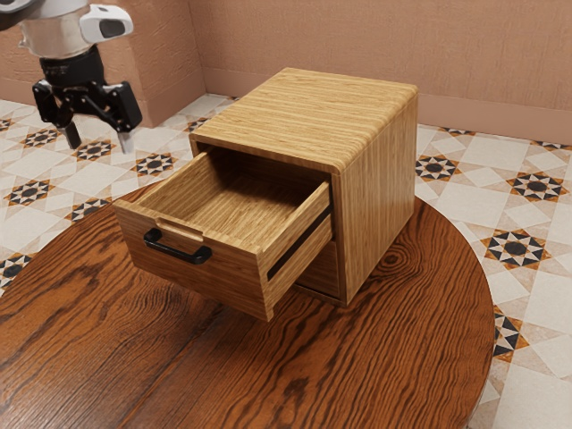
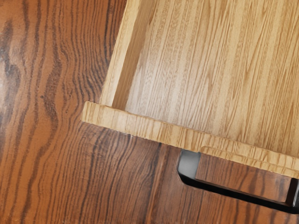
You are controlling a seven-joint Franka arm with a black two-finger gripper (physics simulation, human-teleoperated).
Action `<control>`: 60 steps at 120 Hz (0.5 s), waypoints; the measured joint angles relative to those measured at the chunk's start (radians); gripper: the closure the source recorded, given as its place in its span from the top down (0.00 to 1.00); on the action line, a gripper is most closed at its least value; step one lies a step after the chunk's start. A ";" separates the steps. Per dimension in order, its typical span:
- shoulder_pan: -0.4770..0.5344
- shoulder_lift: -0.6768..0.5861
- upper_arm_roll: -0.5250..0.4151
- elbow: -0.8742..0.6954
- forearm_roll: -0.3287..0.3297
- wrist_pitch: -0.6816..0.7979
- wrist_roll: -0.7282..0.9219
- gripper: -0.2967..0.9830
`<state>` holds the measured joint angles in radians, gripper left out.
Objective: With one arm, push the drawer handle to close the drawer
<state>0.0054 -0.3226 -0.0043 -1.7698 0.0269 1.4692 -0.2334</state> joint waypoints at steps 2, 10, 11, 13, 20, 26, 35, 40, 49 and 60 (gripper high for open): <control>0.000 -0.002 0.001 -0.001 0.002 -0.004 -0.015 0.77; -0.001 -0.011 0.001 -0.004 0.005 -0.017 -0.070 0.77; -0.001 -0.015 0.001 -0.005 0.005 -0.018 -0.076 0.77; -0.003 -0.021 0.000 -0.007 0.006 -0.020 -0.089 0.77; -0.010 -0.038 0.003 -0.049 0.007 -0.028 -0.130 0.77; -0.026 -0.048 -0.004 -0.092 0.005 -0.033 -0.164 0.77; -0.035 -0.064 -0.026 -0.150 0.003 -0.041 -0.213 0.67; -0.038 -0.077 -0.030 -0.171 0.003 -0.044 -0.234 0.58; -0.065 -0.091 -0.033 -0.244 0.006 -0.032 -0.254 0.42; -0.083 -0.135 -0.034 -0.394 0.007 0.041 -0.253 0.31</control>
<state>-0.0780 -0.4572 -0.0384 -2.1634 0.0342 1.5107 -0.4860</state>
